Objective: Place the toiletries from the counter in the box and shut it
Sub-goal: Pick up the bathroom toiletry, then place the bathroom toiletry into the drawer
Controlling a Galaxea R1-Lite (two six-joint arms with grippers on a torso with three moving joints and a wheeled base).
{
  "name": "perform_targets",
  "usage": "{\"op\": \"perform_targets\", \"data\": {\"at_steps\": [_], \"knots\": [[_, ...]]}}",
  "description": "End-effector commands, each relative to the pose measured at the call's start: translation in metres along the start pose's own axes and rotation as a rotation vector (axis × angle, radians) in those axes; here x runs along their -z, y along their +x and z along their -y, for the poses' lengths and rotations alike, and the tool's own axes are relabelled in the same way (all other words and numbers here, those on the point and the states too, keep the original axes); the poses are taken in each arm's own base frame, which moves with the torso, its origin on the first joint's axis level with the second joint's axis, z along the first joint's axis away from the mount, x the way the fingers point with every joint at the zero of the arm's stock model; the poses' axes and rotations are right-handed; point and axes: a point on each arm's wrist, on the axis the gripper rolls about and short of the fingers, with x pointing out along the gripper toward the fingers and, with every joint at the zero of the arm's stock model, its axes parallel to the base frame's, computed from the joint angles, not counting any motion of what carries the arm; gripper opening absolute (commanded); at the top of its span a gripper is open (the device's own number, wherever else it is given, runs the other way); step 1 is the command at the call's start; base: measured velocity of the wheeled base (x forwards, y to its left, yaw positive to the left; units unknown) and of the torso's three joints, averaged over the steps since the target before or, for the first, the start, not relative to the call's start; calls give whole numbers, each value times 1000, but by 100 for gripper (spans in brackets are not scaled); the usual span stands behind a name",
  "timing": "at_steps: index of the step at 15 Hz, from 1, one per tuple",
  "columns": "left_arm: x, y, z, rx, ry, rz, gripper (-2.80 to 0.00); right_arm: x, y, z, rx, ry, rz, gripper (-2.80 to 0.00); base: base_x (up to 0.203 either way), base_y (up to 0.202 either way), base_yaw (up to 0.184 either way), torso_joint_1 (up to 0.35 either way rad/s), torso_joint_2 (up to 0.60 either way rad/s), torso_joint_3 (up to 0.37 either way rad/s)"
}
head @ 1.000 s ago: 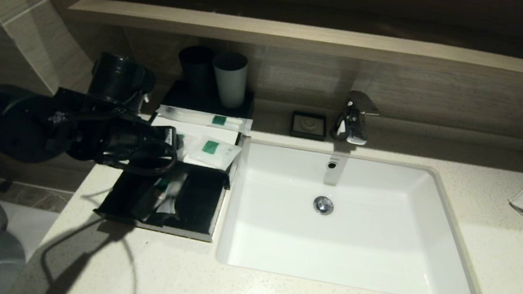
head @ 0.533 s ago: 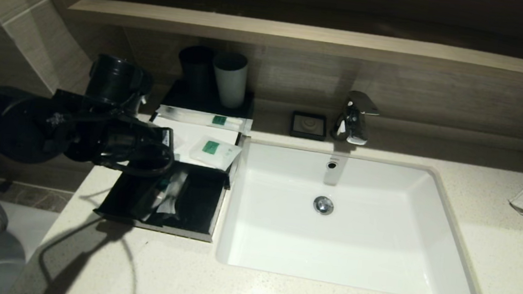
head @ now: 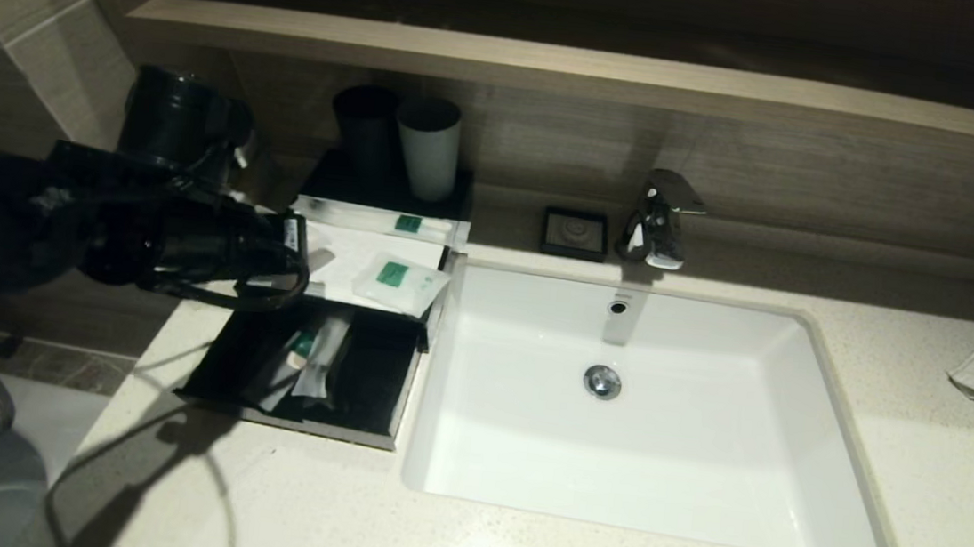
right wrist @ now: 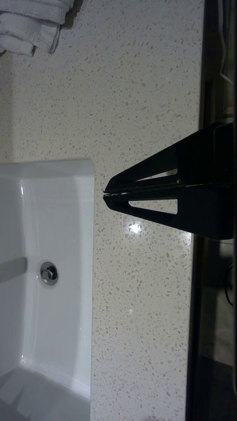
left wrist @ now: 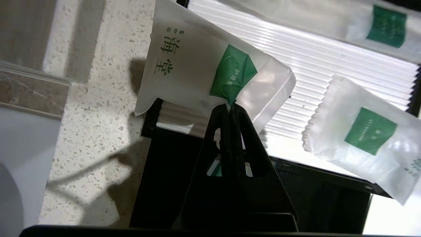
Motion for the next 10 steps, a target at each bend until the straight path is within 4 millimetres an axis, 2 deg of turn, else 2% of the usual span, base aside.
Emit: {"op": "perform_targets", "data": {"at_steps": [1, 4, 10], "knots": [[-8, -21, -3, 15, -13, 43, -280, 0, 0, 0, 0, 0, -2, -280, 0, 0, 0, 0, 0, 0], [2, -40, 3, 82, 15, 8, -280, 0, 0, 0, 0, 0, -2, -280, 0, 0, 0, 0, 0, 0], [52, -59, 31, 224, 134, -134, -280, 0, 0, 0, 0, 0, -2, -280, 0, 0, 0, 0, 0, 0]]}}
